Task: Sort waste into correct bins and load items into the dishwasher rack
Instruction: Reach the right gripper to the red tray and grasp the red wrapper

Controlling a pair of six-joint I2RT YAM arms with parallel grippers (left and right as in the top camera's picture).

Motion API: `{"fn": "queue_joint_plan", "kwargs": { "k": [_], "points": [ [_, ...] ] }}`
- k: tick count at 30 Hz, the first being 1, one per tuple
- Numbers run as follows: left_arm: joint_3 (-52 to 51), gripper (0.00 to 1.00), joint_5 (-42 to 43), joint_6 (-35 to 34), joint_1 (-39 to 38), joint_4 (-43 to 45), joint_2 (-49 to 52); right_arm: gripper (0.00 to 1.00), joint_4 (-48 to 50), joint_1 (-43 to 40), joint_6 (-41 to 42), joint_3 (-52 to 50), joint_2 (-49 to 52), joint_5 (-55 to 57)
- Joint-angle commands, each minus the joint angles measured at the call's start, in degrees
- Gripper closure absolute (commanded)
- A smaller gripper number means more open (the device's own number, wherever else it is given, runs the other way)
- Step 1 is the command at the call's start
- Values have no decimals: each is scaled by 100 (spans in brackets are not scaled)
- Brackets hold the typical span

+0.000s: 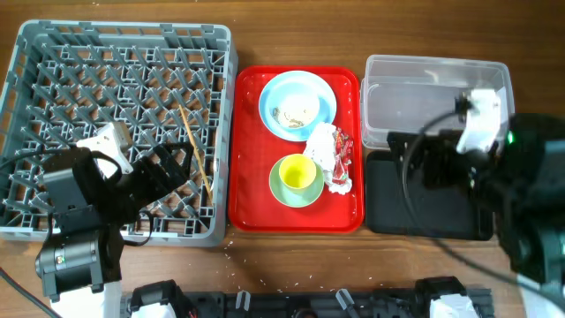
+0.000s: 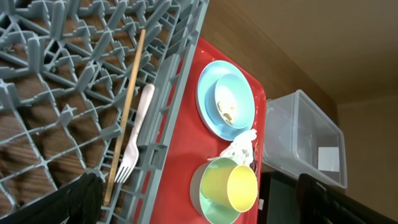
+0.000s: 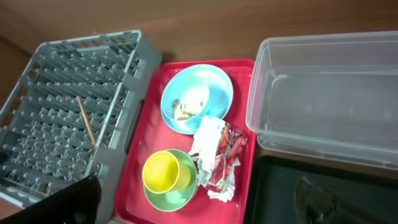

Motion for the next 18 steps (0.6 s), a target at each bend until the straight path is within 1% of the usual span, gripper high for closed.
{"fn": "queue_joint_plan", "kwargs": {
  "k": [1, 2, 3, 5, 6, 7, 9, 11, 12, 14, 15, 18],
  "points": [
    [2, 0, 28, 31, 37, 15, -4, 11, -472, -2, -118, 640, 776, -911],
    [2, 0, 28, 31, 37, 15, -4, 22, -577, -2, -129, 634, 951, -997],
    [2, 0, 28, 31, 37, 15, -4, 31, -682, -2, -168, 634, 1099, -992],
    [2, 0, 28, 31, 37, 15, -4, 54, -881, 92, -284, 634, 1429, -992],
    [2, 0, 28, 31, 37, 15, -4, 62, -920, 238, -284, 634, 1567, -988],
    [2, 0, 28, 31, 37, 15, -4, 64, -876, 612, -273, 579, 1744, -815],
    [2, 0, 28, 31, 37, 15, -4, 63, -769, 1156, -76, 468, 1906, -376],
    [2, 0, 28, 31, 37, 15, -4, 59, -608, 1823, 511, 238, 2068, 409],
    [2, 0, 28, 31, 37, 15, -4, 55, -372, 2225, 796, -11, 2168, 590],
    [2, 0, 28, 31, 37, 15, -4, 55, 225, 2704, 916, -433, 2328, 562],
    [2, 0, 28, 31, 37, 15, -4, 54, 640, 3080, 909, -660, 2463, 595],
    [2, 0, 28, 31, 37, 15, -4, 54, 1281, 3897, 916, -824, 2900, 1097]
  ]
}}
